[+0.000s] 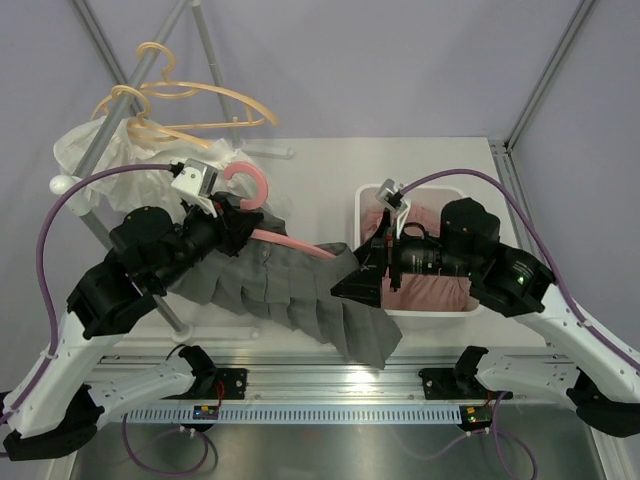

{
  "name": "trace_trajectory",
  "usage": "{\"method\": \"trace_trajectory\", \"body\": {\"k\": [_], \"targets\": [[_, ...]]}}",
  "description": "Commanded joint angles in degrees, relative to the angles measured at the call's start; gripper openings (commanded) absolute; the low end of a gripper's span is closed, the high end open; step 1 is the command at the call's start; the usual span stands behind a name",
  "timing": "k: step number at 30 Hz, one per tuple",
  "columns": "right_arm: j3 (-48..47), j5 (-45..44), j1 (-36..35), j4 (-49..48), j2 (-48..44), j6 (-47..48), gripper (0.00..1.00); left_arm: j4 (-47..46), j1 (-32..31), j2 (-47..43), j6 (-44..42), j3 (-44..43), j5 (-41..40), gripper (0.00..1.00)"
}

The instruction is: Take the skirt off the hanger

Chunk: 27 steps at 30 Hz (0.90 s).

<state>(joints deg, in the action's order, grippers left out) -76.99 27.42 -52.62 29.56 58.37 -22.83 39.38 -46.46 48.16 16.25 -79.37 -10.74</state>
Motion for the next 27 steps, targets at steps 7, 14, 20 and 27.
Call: {"method": "trace_trajectory", "body": {"k": [7,14,20,27], "targets": [[6.9,-8.2,-0.4,5.4,-8.8,4.3,0.99,-5.0,0.0,-1.8,0.5,-1.0,-0.2,0.0],[11.0,-8.5,-0.4,5.1,-9.8,4.5,0.95,-5.1,-0.1,-2.0,1.2,-1.7,0.7,0.0],[14.3,-8.0,-0.4,4.0,-10.1,3.6,0.74,-4.5,-0.1,-1.9,1.0,-2.9,0.5,0.0],[16.9,-6.8,-0.4,3.5,-13.4,3.1,0.43,-4.9,-0.1,-1.4,0.8,-3.0,0.5,0.0]]}}
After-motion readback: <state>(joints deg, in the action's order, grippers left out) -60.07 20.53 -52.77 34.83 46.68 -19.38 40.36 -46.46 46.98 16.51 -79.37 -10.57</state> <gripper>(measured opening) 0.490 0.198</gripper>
